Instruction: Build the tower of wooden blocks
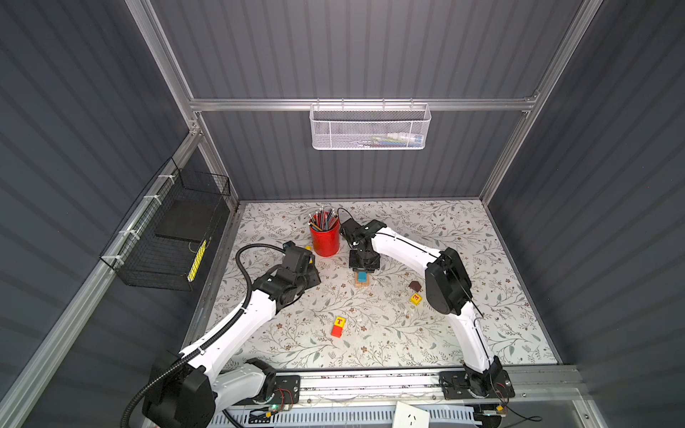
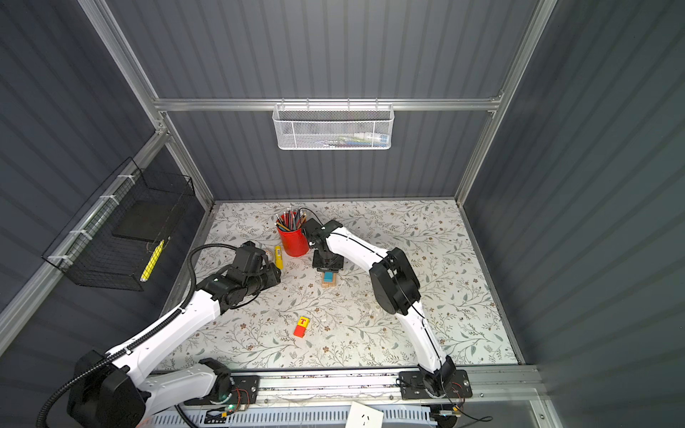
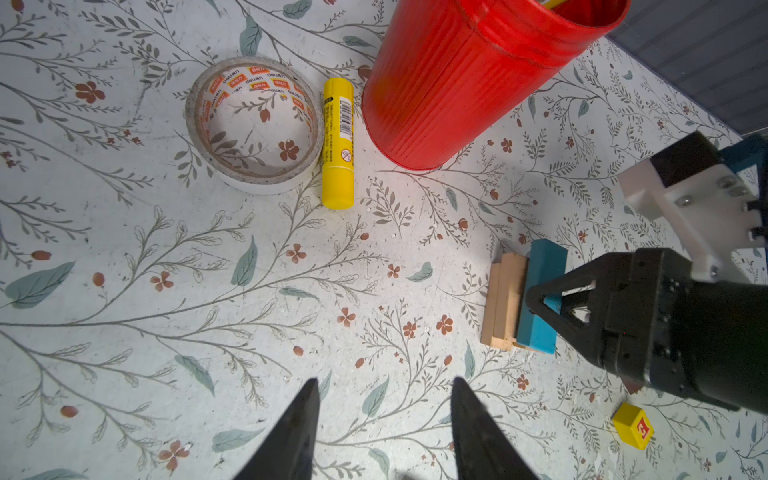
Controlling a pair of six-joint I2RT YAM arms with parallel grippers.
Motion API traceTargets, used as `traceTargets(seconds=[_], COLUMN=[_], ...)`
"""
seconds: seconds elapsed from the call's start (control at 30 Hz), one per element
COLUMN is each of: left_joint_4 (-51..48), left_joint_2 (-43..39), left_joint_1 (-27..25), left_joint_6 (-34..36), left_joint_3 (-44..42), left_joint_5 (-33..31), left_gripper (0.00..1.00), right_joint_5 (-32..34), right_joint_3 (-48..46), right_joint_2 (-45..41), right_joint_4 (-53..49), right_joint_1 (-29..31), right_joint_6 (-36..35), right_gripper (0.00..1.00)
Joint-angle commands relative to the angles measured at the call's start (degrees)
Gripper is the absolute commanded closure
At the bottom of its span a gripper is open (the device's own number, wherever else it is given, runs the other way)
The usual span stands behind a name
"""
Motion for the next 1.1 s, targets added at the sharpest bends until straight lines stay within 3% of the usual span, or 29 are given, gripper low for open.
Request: traceTargets(seconds=[0.0,1.07], left_joint_4=[0.7,0.8], left_joint_2=[0.3,0.6], left_joint_1=[0.4,0.5], left_joint_6=[-0.8,-1.0], left_joint_3=[-0.6,-0.7], left_joint_5=[0.7,1.2], left_gripper=[0.49,0.48], right_joint_5=[0.6,0.9], right_joint_3=[1.5,1.1], right_joint_2=[2.0,0.9], right_joint_4=[-1.5,-2.5], right_joint_1=[-0.2,-0.1], right_joint_6=[-1.0,-0.9], right_gripper=[0.68,0.67])
